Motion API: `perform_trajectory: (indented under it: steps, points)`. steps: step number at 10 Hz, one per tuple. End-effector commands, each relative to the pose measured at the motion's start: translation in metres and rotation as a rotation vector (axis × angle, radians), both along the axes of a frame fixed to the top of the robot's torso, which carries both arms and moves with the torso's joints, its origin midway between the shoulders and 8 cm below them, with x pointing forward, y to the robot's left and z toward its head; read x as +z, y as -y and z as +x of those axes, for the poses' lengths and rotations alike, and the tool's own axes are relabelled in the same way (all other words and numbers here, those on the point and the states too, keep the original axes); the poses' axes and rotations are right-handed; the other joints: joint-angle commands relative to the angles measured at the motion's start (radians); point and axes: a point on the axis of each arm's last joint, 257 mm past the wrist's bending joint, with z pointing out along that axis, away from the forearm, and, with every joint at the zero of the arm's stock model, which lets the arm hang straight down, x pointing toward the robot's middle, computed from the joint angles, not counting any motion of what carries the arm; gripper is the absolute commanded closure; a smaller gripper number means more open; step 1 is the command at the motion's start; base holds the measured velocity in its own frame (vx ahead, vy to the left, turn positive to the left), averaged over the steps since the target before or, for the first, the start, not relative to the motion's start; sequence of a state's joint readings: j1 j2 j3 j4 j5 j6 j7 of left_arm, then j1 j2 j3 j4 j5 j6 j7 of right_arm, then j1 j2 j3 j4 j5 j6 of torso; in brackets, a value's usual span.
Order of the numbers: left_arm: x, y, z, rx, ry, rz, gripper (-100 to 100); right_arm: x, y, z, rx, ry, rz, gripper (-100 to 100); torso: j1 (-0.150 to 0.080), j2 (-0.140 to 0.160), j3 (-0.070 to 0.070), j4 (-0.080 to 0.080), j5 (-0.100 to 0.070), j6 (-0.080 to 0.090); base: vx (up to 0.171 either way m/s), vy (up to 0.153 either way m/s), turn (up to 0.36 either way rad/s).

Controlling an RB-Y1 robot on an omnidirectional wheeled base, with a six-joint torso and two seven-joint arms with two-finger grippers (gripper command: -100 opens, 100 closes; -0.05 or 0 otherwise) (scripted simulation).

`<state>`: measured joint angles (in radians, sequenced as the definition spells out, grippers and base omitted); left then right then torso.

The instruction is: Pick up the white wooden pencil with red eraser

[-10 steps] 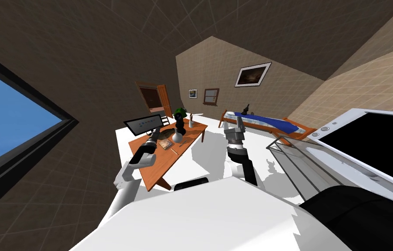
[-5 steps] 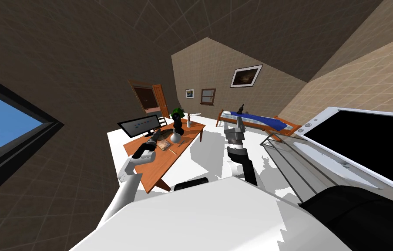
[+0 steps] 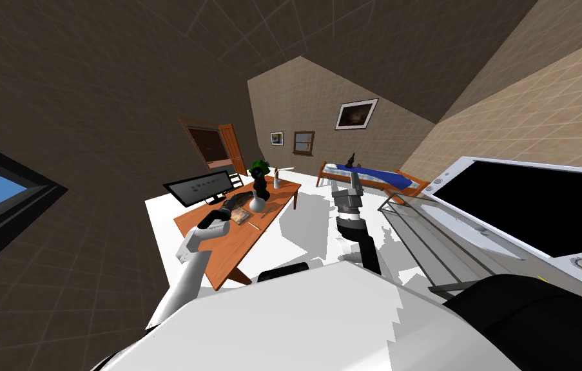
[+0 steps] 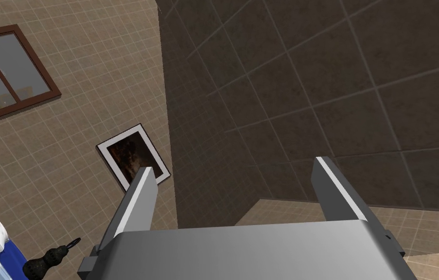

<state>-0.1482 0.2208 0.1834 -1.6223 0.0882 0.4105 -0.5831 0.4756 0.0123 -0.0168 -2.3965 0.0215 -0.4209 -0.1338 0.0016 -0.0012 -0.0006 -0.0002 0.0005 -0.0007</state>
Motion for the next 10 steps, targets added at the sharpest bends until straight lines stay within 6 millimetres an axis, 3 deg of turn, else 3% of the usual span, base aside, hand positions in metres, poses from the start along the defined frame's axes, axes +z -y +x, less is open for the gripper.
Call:
perform_trajectory:
  steps: [1, 2, 4, 7, 9, 10]
  points:
    - [-0.012, -0.003, 0.001, 0.006, -0.026, -0.002, -100, 0.000, 0.000, 0.000, 0.000, 0.000, 0.000, 0, 0.000, 0.000, 0.000, 0.000, 0.000, 0.000, -0.001, 0.009, 0.006]
    - [-0.023, -0.015, 0.004, 0.025, -0.081, 0.005, -100, 0.000, 0.000, 0.000, 0.000, 0.000, 0.000, 0, 0.000, 0.000, 0.000, 0.000, 0.000, 0.000, 0.000, 0.012, -0.162]
    - [-0.037, -0.017, 0.002, 0.029, -0.109, 0.000, -100, 0.000, 0.000, 0.000, 0.000, 0.000, 0.000, 0, 0.000, 0.000, 0.000, 0.000, 0.000, 0.000, 0.001, 0.013, -0.040]
    - [-0.064, -0.044, 0.003, 0.069, -0.229, 0.004, -100, 0.000, 0.000, 0.000, 0.000, 0.000, 0.000, 0, 0.000, -0.001, 0.000, 0.000, 0.000, 0.000, 0.010, 0.012, -0.153]
    - [-0.088, -0.059, -0.002, 0.092, -0.313, -0.004, -100, 0.000, 0.000, 0.000, 0.000, 0.000, 0.000, 0, 0.000, -0.001, -0.001, 0.000, 0.000, 0.000, 0.014, 0.016, -0.124]
    - [-0.109, -0.061, -0.010, 0.099, -0.365, -0.015, -100, 0.000, 0.000, 0.000, 0.000, 0.000, 0.000, 0, 0.000, -0.001, -0.001, 0.000, 0.000, 0.000, 0.014, 0.014, -0.078]
